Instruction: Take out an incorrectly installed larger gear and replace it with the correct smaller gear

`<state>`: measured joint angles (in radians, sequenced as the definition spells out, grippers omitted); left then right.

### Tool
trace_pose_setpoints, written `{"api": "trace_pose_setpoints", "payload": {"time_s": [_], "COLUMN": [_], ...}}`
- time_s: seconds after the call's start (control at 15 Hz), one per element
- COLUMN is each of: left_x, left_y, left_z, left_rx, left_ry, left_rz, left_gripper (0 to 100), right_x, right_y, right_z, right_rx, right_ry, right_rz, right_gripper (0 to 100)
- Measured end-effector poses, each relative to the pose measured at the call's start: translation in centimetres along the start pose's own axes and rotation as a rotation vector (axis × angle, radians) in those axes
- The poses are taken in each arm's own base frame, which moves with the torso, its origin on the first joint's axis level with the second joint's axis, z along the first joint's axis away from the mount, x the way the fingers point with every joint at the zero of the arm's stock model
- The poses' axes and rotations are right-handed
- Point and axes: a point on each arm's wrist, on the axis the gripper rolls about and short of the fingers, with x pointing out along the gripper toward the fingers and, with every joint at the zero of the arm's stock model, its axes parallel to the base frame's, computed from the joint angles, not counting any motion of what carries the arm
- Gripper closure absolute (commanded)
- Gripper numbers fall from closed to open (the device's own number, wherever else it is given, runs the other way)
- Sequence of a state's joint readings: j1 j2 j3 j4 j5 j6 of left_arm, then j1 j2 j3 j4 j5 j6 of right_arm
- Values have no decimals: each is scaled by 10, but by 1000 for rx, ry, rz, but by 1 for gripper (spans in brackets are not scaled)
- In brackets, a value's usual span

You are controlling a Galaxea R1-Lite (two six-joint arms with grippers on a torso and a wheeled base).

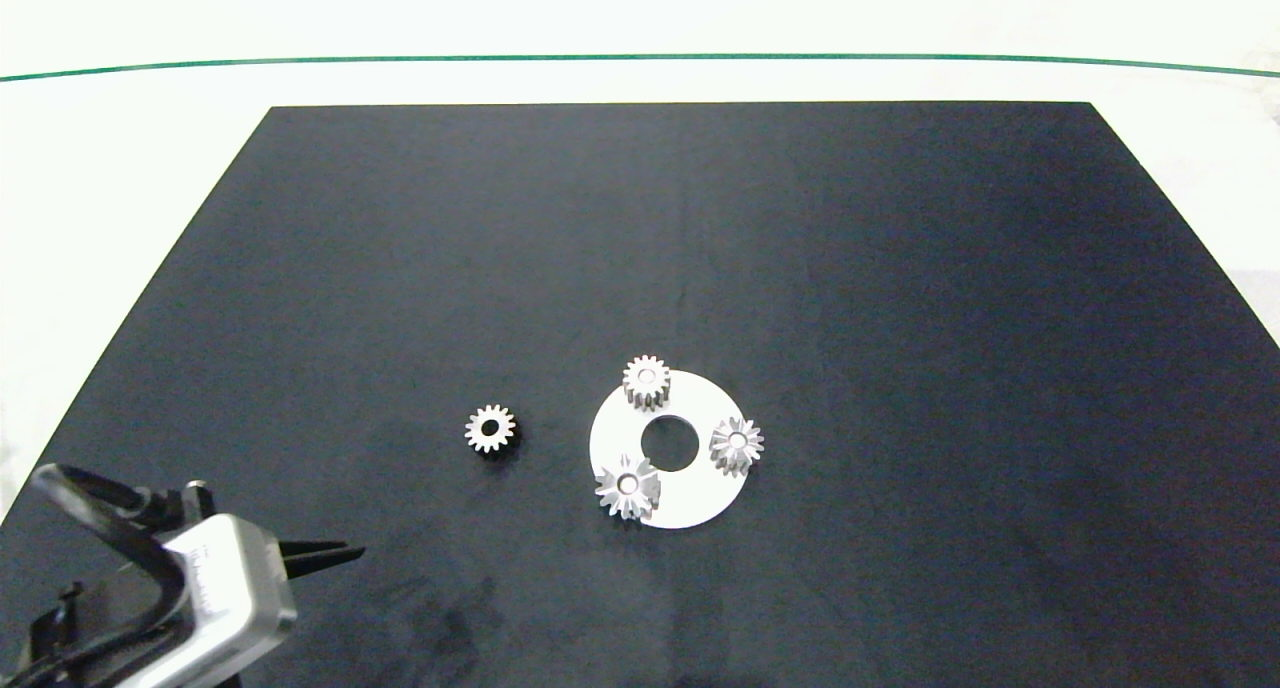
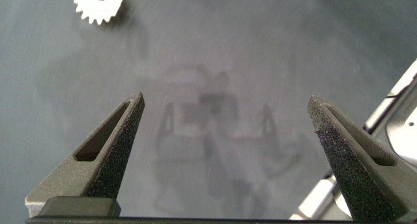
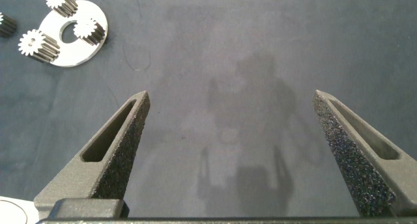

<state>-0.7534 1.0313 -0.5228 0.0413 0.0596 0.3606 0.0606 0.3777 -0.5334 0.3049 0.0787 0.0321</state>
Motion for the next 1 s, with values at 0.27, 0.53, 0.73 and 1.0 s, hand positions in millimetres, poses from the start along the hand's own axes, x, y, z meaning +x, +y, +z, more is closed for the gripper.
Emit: {"api": "trace_pose_setpoints", "payload": {"time_s": [0.27, 0.53, 0.73, 1.0], "left_x": [31, 57, 77, 100], "left_y": [-4, -8, -17, -27], "left_z": [26, 43, 63, 79], "left_rx": [20, 32, 58, 80], "left_ry": [-27, 15, 1, 5], "left_rz": [-12, 36, 61, 46], "left_gripper": [0, 0, 0, 0], "right_x": [1, 1, 1, 1], "right_y": [0, 0, 0, 1], "right_z": [0, 0, 0, 1], "right_rx": [1, 1, 2, 1], "right_ry": [5, 5, 4, 2], "right_rz": [15, 20, 25, 31], "right_gripper": [0, 0, 0, 0]}}
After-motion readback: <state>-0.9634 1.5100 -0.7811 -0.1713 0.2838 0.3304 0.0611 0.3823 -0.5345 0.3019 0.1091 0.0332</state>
